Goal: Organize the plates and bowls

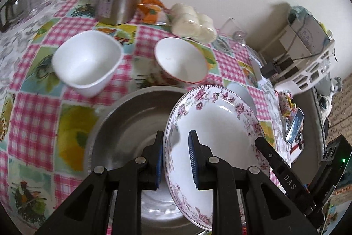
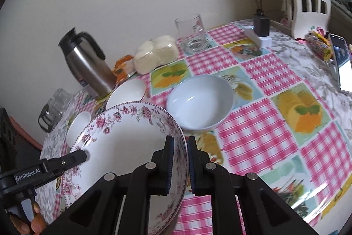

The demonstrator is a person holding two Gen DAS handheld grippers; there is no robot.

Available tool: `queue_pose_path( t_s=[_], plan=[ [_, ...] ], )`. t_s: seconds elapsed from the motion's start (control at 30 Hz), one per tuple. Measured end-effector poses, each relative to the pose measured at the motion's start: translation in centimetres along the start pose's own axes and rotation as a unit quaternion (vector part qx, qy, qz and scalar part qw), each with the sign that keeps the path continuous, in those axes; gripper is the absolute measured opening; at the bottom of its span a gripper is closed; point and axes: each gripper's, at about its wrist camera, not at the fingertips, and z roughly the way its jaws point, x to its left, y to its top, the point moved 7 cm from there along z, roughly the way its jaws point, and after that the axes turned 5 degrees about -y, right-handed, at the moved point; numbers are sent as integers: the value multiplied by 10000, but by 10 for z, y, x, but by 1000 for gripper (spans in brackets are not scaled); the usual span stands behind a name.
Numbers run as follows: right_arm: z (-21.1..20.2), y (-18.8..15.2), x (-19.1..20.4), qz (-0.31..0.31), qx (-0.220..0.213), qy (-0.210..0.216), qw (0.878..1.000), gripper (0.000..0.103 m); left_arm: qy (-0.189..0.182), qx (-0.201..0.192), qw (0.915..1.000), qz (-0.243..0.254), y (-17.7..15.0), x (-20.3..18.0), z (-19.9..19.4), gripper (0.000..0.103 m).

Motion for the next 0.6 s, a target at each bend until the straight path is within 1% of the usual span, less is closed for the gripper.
queue_pose_path(
  t_s=[0.27,0.4,0.6],
  plan=[
    [14,-16,22,-194,253,61,9995,13,204,198,9992,-295,-9,32,0,22],
    [23,-25,29,-340,371,-13,9987,13,341,291,9984,-355,-13,42,3,22],
    [31,-31,34,-459,488,-87,9977,13,435,439,9970,-475,-18,50,9,22]
  ],
)
